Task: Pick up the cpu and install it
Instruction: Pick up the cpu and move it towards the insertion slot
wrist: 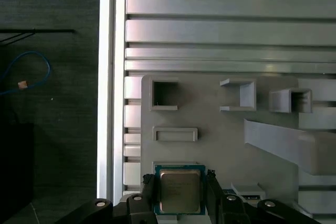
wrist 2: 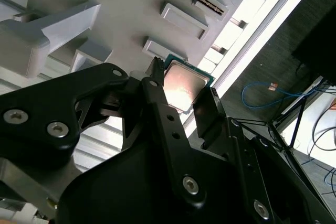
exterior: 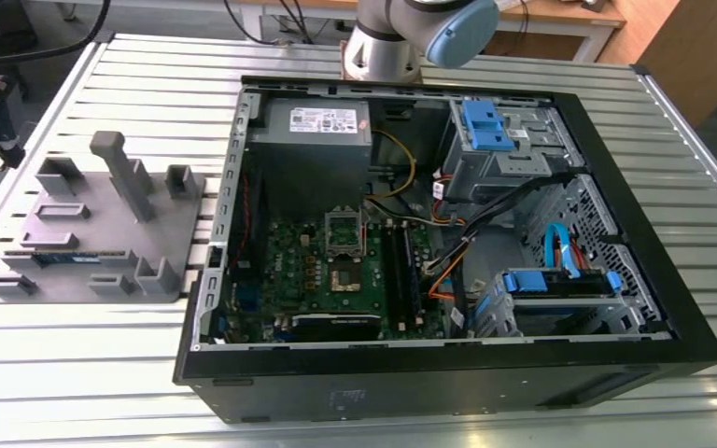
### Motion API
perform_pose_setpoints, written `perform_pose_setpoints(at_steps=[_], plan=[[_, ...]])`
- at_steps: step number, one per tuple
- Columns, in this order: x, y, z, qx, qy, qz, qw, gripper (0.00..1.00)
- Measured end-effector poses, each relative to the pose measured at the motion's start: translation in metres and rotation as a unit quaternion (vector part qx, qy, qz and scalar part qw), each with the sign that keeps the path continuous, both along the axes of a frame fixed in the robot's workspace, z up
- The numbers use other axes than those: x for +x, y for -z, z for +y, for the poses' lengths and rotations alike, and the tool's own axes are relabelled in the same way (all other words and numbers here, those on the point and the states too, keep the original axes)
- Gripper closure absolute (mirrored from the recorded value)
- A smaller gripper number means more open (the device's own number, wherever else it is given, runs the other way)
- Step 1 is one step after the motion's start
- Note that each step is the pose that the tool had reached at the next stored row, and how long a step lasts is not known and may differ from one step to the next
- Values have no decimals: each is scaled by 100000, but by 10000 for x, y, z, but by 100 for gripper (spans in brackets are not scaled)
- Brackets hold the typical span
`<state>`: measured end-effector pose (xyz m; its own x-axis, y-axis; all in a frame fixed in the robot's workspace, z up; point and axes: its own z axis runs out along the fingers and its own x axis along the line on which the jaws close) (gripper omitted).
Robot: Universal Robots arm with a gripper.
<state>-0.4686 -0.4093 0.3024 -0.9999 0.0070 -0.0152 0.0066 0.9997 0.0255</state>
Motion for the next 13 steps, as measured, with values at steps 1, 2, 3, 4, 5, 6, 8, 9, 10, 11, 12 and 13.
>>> perform_pose_setpoints(at_steps=[1, 2, 3, 4, 5, 6, 8, 9, 10, 11, 12, 13], plan=[[0, -20, 0, 0, -2, -5, 100000, 53], [0, -37, 0, 0, 2, -3, 100000, 53], [0, -52, 0, -1, -1, -3, 100000, 53], [0, -67, 0, 1, 1, -7, 100000, 53], [0, -84, 0, 2, 1, -8, 100000, 53], [0, -103, 0, 3, 2, -6, 100000, 53], [0, -206, 0, 3, 2, -8, 100000, 53], [0, -233, 0, 4, 2, -12, 100000, 53], [0, -265, 0, 0, 3, -6, 100000, 53], [0, -292, 0, 1, 1, -3, 100000, 53], [0, -318, 0, 0, 3, -6, 100000, 53], [0, -340, 0, 0, 1, -4, 100000, 53]])
